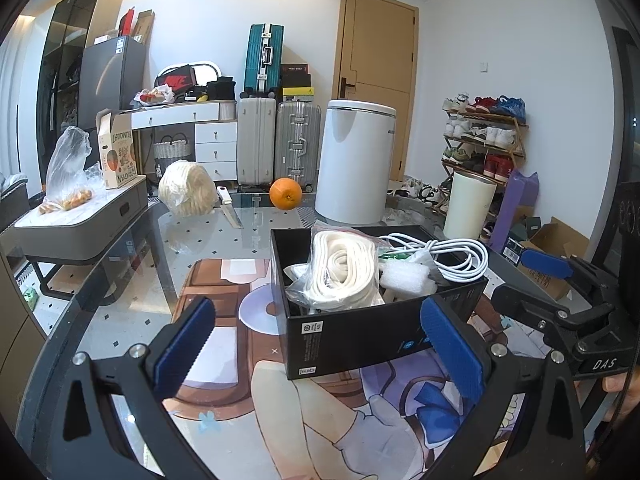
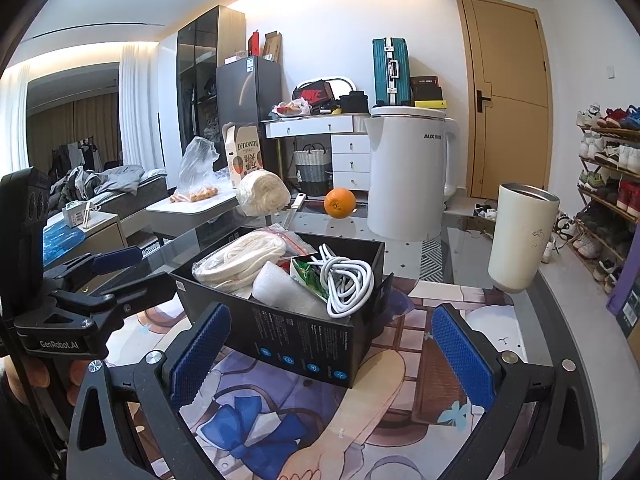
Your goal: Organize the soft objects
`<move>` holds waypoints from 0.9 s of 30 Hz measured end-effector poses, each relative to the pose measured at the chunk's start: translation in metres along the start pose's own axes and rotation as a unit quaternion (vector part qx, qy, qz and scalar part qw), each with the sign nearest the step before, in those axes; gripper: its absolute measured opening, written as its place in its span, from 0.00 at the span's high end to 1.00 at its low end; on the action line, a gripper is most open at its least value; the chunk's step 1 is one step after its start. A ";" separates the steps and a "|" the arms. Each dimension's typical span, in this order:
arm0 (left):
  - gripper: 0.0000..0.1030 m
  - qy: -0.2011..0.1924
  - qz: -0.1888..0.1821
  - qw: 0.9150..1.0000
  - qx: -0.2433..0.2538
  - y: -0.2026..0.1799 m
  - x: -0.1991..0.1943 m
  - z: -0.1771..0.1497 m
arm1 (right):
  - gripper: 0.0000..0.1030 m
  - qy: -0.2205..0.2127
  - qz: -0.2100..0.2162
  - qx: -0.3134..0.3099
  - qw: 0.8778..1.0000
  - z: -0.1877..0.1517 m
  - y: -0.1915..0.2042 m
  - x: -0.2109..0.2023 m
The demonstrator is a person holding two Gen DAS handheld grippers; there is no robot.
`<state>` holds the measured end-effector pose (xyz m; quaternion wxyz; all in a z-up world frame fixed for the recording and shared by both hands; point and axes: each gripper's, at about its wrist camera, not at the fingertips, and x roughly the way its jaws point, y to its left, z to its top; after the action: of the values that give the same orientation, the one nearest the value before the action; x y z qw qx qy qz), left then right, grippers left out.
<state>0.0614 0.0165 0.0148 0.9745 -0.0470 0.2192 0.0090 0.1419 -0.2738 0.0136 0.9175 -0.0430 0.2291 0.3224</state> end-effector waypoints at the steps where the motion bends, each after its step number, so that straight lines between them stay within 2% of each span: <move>1: 0.00 0.000 0.001 1.000 0.001 0.000 0.000 0.000 | 0.01 0.000 0.000 0.000 1.000 0.000 0.000 0.000; 27: 0.00 0.003 0.001 1.000 0.002 0.001 0.001 -0.001 | 0.01 -0.002 0.001 0.009 1.000 0.001 0.002 -0.001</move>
<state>0.0619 0.0172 0.0135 0.9740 -0.0448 0.2220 0.0099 0.1402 -0.2724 0.0149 0.9180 -0.0339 0.2298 0.3213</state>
